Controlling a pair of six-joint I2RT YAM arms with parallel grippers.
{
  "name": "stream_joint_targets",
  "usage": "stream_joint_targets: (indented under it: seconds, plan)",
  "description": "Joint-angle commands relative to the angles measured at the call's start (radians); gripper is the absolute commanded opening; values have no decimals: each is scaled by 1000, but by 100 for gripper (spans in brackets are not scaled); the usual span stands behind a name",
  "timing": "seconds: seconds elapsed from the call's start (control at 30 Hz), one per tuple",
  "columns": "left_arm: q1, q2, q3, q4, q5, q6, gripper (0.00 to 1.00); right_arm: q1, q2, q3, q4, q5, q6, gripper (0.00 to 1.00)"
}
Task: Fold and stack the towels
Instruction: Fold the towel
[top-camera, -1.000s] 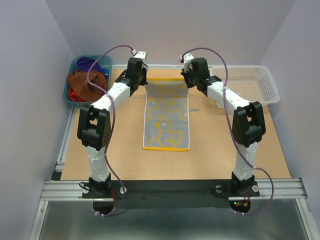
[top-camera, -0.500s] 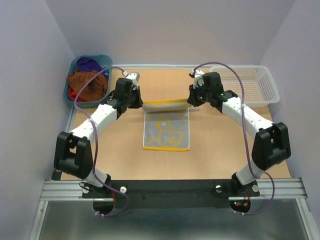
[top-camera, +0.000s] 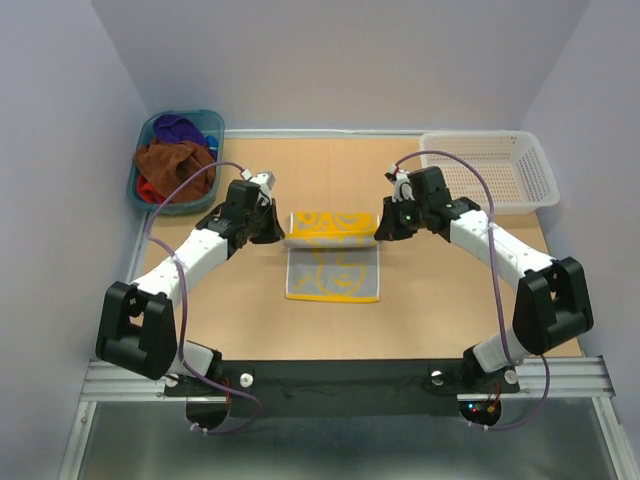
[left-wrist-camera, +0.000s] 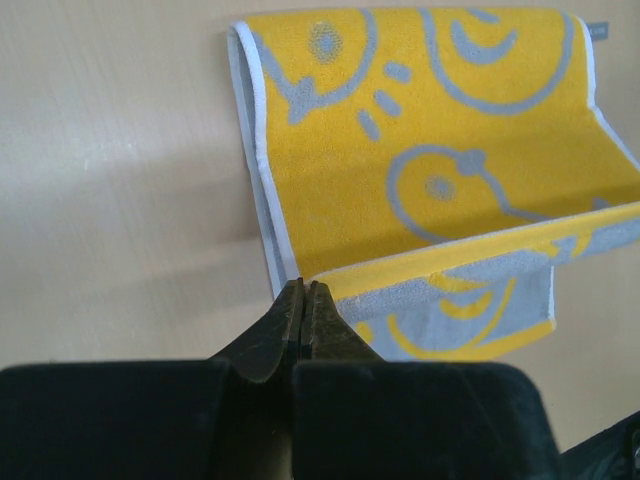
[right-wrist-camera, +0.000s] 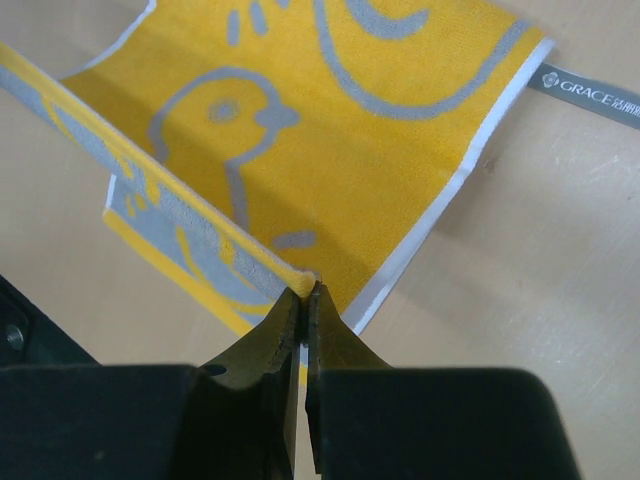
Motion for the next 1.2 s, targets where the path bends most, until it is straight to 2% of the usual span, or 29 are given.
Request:
stream_joint_targets:
  seconds: [0.0,0.37,0.5,0.7,1.17]
  plan:
    - [35,-38,-28,-76,-98,14,0,-26,-41,-21,-88,67,17,0]
    - [35,-99,21,-170,-110,29,0,-24,-87,-15,-147,73,36,0]
    - [35,-104,-7,-165,-110,23,0,-26,-97,-46,-151,74,49,0]
    - [32,-69,-82,-113,-75,-11,0,-26,-70,-93,-149,84,69,1]
    - [31,30,-154,-81,-119,-72,0,-26,49,-179,-105,38,114,0]
